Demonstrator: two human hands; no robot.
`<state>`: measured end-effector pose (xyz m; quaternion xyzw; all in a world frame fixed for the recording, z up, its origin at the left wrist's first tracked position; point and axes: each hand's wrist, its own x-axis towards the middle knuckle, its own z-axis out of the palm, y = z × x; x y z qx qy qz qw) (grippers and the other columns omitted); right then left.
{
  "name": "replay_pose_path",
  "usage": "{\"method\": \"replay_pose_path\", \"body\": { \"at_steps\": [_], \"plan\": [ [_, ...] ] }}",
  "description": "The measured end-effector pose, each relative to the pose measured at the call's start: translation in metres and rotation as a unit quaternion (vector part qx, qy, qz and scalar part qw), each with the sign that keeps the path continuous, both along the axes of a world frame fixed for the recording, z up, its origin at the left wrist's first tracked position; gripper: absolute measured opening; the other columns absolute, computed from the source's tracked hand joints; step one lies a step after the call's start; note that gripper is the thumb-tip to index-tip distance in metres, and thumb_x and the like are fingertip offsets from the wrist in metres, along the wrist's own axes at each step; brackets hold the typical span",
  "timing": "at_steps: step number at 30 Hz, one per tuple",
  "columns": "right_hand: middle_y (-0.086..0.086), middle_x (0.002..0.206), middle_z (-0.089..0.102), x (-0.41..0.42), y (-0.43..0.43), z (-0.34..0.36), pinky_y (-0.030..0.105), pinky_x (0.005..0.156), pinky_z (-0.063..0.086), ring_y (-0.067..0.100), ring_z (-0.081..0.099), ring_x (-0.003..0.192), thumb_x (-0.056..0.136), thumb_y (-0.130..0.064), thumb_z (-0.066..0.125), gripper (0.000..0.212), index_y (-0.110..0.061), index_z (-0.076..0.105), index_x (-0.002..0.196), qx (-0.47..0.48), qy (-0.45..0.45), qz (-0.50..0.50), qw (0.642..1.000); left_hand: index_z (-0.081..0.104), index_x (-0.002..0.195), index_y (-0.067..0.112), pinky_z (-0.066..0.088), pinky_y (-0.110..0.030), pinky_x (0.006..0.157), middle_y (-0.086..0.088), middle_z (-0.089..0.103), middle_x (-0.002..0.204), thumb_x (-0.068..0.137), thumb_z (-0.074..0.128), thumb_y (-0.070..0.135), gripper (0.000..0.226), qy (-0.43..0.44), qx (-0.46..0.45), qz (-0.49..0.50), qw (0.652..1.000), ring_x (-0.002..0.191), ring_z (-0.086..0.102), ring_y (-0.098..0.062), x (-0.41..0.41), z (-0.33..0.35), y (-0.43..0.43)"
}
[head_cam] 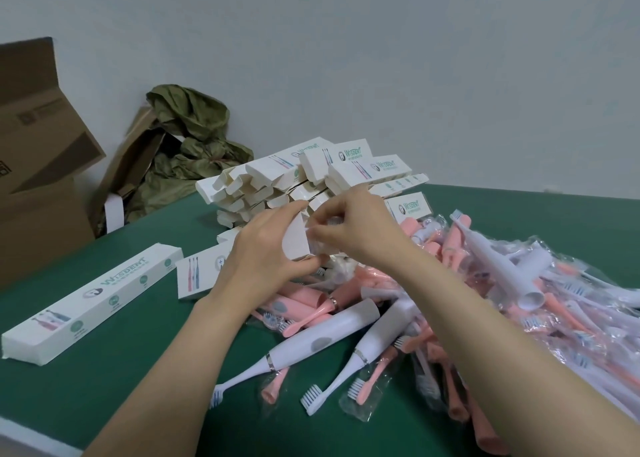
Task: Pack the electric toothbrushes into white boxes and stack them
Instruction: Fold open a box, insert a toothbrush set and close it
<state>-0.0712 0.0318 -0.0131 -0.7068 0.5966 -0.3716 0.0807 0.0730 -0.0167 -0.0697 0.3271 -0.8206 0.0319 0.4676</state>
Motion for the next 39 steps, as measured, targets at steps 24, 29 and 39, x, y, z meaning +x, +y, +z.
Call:
{"method": "replay_pose_path", "body": {
  "at_steps": [24, 29, 39],
  "plan": [
    [0.006, 0.092, 0.062, 0.008, -0.007, -0.021, 0.023, 0.071, 0.03, 0.019, 0.052, 0.091, 0.089, -0.009, 0.056, 0.016, -0.007, 0.07, 0.099, -0.148, -0.046, -0.015, 0.988, 0.059, 0.122, 0.004, 0.036, -0.018, 0.09, -0.01, 0.065, 0.113, 0.062, 0.081, 0.03, 0.069, 0.036, -0.022, 0.001, 0.999, 0.102, 0.061, -0.026, -0.001, 0.001, 0.001],
    [0.001, 0.083, 0.06, -0.005, -0.01, -0.016, 0.034, 0.079, 0.049, 0.014, 0.057, 0.077, 0.09, -0.027, 0.058, 0.027, -0.002, 0.064, 0.098, 0.004, -0.236, -0.035, 0.971, 0.052, 0.13, 0.013, 0.03, -0.008, 0.093, 0.002, 0.057, 0.12, 0.067, 0.076, 0.044, 0.075, 0.085, -0.025, -0.007, 0.996, 0.108, 0.048, -0.007, -0.002, 0.006, 0.004],
    [0.015, 0.073, 0.046, 0.0, -0.006, -0.009, 0.059, 0.081, 0.049, 0.023, 0.043, 0.072, 0.096, -0.017, 0.048, 0.041, 0.024, 0.048, 0.093, 0.003, -0.337, 0.019, 0.941, 0.05, 0.126, 0.024, 0.028, -0.006, 0.09, 0.017, 0.048, 0.116, 0.073, 0.064, 0.046, 0.059, 0.061, -0.008, -0.072, 0.996, 0.106, 0.041, 0.002, -0.001, 0.006, 0.003]
  ]
}}
